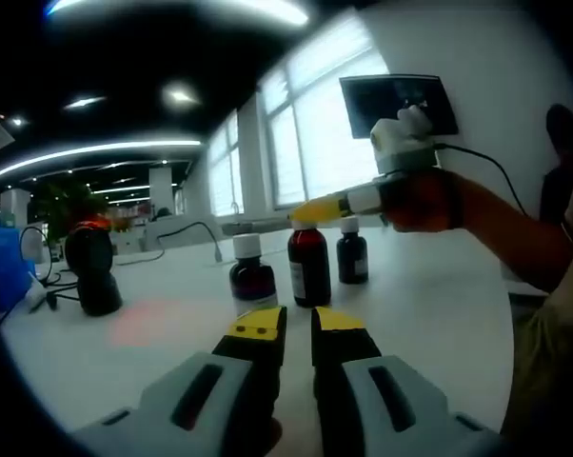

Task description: Rotate the medicine bottle to make it face forward pick up the medicine bottle inspect the drug traceability code place the medicine on the table

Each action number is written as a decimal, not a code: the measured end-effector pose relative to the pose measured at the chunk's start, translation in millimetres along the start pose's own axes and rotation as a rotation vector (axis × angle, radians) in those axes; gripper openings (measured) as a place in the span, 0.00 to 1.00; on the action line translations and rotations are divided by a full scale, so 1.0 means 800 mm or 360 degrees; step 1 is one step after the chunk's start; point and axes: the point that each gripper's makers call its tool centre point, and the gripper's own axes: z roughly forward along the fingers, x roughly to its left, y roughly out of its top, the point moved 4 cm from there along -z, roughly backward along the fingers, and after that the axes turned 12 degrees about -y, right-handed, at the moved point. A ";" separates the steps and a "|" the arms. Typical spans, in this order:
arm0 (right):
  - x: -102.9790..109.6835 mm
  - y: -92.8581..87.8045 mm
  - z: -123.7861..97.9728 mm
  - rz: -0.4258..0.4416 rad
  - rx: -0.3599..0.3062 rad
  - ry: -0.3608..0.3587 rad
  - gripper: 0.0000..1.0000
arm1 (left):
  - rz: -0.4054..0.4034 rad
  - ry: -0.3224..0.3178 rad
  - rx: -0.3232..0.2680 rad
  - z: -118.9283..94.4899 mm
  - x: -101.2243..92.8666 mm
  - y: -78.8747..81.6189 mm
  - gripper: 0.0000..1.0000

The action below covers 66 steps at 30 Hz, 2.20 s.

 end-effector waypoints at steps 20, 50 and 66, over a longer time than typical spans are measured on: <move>0.002 0.001 -0.002 -0.0035 -0.0020 -0.0163 0.17 | -0.0001 0.0001 0.0001 0.001 0.002 -0.001 0.04; -0.005 0.000 0.007 -0.0009 -0.0074 -0.0582 0.17 | 0.0005 0.0004 0.0000 0.001 0.002 0.000 0.04; -0.005 0.011 -0.001 -0.0040 -0.0120 -0.0403 0.21 | 0.0013 -0.0001 0.0005 0.001 0.001 -0.001 0.04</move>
